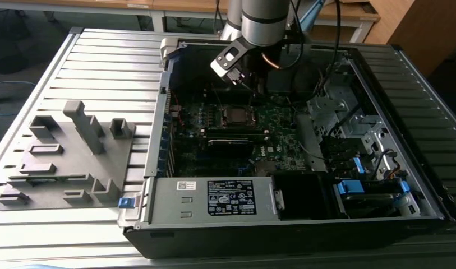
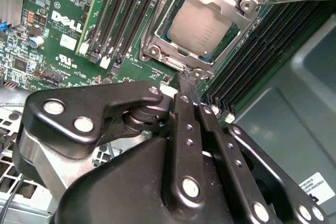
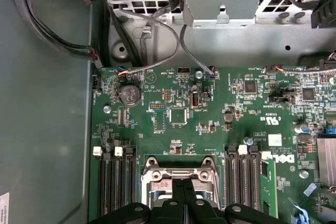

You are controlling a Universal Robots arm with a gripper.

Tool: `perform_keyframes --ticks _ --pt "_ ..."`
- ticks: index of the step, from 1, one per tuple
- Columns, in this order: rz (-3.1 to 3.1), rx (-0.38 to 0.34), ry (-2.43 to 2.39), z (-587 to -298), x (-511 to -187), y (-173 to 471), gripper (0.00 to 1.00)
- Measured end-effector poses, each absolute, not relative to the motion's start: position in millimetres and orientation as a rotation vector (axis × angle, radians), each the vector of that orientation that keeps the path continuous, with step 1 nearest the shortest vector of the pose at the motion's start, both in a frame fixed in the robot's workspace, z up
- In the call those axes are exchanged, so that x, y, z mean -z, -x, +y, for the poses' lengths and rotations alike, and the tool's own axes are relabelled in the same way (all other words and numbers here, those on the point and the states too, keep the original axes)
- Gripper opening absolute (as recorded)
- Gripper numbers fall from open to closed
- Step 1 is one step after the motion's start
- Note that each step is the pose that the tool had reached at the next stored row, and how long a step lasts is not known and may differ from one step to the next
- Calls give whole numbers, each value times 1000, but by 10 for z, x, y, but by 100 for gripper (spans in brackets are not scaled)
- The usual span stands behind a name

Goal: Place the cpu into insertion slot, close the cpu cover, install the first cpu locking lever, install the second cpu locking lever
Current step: 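Close the cpu cover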

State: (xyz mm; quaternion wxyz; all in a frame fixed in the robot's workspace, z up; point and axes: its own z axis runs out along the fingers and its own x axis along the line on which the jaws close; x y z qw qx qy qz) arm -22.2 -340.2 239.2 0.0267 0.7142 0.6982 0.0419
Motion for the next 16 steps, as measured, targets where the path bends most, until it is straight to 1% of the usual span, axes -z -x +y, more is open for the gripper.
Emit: perform_keyframes --ticks 5,8,15,16 --pt "2161 -121 -2211 -3402 -2390 223 11" --pt "2182 -75 -2233 -3402 -2384 223 11" --pt "2241 67 -2297 -3402 -2370 222 11" --pt "2243 72 -2299 -3402 -2370 223 11"
